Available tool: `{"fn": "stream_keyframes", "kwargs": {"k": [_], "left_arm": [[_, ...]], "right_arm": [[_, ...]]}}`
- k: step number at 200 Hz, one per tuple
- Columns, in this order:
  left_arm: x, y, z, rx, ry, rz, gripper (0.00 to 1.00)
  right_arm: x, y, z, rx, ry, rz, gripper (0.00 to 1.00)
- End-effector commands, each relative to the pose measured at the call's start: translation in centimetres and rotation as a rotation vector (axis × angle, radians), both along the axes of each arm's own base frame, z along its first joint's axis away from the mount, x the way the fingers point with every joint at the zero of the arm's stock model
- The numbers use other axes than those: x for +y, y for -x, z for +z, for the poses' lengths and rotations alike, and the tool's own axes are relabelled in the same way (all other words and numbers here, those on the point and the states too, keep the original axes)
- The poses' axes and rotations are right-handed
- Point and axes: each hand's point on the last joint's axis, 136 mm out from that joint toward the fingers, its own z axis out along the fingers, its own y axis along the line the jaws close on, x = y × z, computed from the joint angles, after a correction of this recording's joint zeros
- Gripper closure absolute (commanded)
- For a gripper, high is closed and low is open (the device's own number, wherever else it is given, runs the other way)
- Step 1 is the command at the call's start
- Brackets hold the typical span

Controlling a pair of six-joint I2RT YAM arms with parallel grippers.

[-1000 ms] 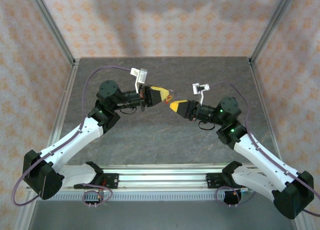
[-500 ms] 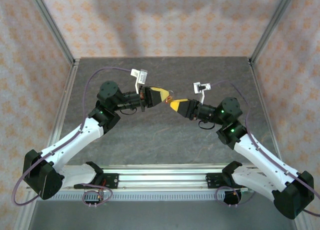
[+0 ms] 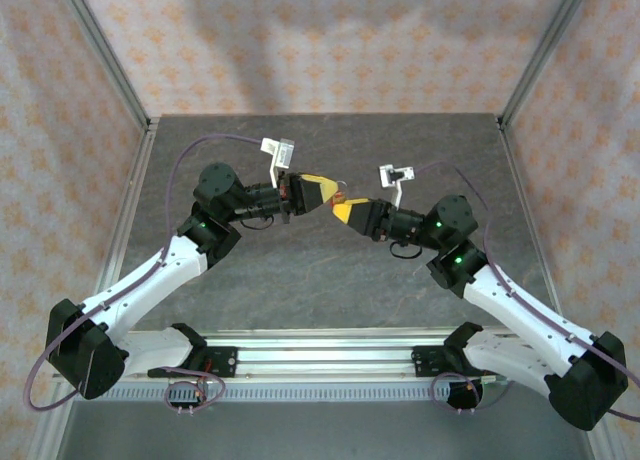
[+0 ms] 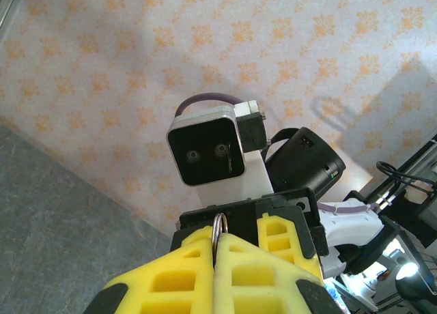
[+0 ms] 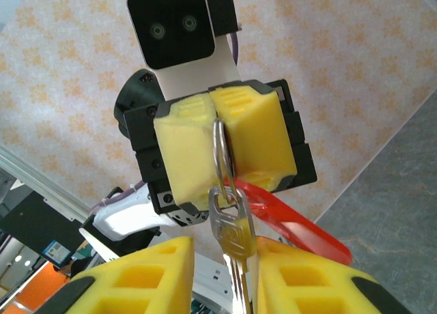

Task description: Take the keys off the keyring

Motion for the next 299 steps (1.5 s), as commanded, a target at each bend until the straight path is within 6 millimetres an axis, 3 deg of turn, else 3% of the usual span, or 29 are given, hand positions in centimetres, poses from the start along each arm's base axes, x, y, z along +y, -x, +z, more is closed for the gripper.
{"fn": "stream_keyframes", "kwargs": {"k": [1, 115, 227, 240, 259, 286, 299], "left_arm": [[0.2, 0.1, 0.8, -0.040, 0.026, 0.011, 1.00], [1.6, 0.8, 1.1, -0.083, 0.018, 0.076, 1.00], [2.1, 1.4, 0.5, -0.089, 0.008, 0.088, 1.00], [2.3, 1.3, 0.2, -0.085, 0.005, 0.099, 0.83], [2.5, 1.5, 0.0, -0.085, 0.001, 0.104, 0.78], [2.6, 1.7, -0.3, -0.082, -0.001, 0.107, 0.78], [2.7, 1.8, -0.4, -0.080, -0.004, 0.111, 0.72]], "right_arm": [[-0.4, 0.3, 2.9, -0.070, -0.070, -0.019, 0.75], [-1.6, -0.2, 1.3, -0.076, 0.070, -0.130, 1.00], [-2.0, -0.7, 0.8, -0.113, 0.224, -0.179, 1.00], [-2.2, -0.8, 0.4, -0.121, 0.281, -0.189, 1.00], [-2.3, -0.8, 0.0, -0.136, 0.361, -0.179, 1.00], [-2.2, -0.5, 0.0, -0.161, 0.422, -0.154, 1.00], [-2.3, -0.4, 0.1, -0.174, 0.432, -0.144, 1.00]]}}
